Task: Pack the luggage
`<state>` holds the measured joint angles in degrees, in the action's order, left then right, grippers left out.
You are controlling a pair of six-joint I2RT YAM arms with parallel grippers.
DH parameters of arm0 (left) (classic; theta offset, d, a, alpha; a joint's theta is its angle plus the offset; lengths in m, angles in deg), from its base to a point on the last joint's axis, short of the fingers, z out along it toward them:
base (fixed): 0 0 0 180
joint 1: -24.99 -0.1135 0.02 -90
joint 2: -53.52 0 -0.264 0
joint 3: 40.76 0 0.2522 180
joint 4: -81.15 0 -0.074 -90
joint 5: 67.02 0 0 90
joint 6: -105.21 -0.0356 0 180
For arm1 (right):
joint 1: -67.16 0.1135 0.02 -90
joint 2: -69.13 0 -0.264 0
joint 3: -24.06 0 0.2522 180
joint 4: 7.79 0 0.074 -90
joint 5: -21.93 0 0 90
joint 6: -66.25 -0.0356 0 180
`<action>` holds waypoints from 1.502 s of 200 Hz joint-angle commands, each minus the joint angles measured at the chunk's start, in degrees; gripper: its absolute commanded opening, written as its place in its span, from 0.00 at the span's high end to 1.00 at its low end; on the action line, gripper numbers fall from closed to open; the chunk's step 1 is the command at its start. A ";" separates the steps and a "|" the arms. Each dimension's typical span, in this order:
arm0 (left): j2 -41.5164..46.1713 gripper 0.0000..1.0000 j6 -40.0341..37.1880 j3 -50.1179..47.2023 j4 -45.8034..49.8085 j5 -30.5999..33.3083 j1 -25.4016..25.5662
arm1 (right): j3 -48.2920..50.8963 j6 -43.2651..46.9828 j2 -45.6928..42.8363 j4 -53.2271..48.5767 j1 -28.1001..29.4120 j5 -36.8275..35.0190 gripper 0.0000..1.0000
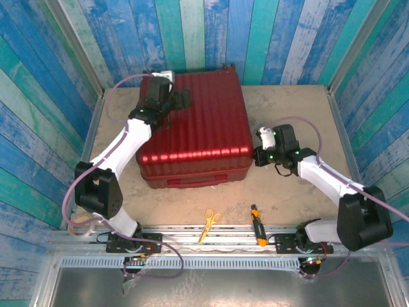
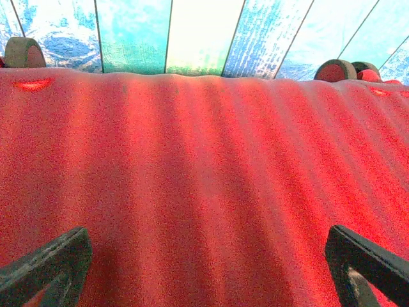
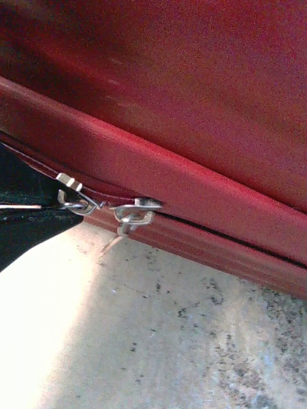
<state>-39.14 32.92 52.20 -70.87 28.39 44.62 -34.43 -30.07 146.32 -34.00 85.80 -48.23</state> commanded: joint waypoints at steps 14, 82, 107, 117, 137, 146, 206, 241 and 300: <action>-4.18 0.02 2.01 -5.90 18.23 -0.40 -0.74 | -6.35 2.61 6.66 2.60 -2.64 -2.52 1.00; -3.65 0.03 2.16 -7.13 17.86 0.47 -0.74 | -12.25 3.79 14.16 2.70 -2.72 -0.93 0.92; -3.71 0.03 2.18 -7.78 17.14 0.43 -0.74 | -11.93 7.82 13.52 3.06 -4.20 2.60 0.90; -3.52 0.03 2.07 -8.21 16.83 0.54 -0.74 | -11.10 10.08 12.97 3.83 -5.26 4.34 0.90; -3.71 0.03 1.81 -8.88 15.70 -0.26 -0.74 | -10.34 13.85 13.03 4.80 -7.55 7.76 0.91; -3.88 0.03 1.76 -9.10 15.15 -0.85 -0.74 | -11.04 15.31 13.64 4.63 -8.43 10.22 0.91; -2.57 0.02 -1.96 -11.99 9.18 -5.46 -0.75 | -25.08 20.43 25.02 -3.70 -10.71 19.60 0.88; -1.95 0.02 -3.56 -12.62 8.61 -6.01 -0.74 | -29.70 22.12 28.43 -7.00 -10.81 19.84 0.85; 4.05 0.00 -1.57 -12.76 6.39 -5.33 -0.74 | -30.14 14.90 25.77 -9.05 -15.85 16.71 0.57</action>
<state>-35.38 25.95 44.20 -80.18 25.55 44.06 -62.81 -10.25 174.49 -43.83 72.75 -31.01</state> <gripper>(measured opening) 0.997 0.432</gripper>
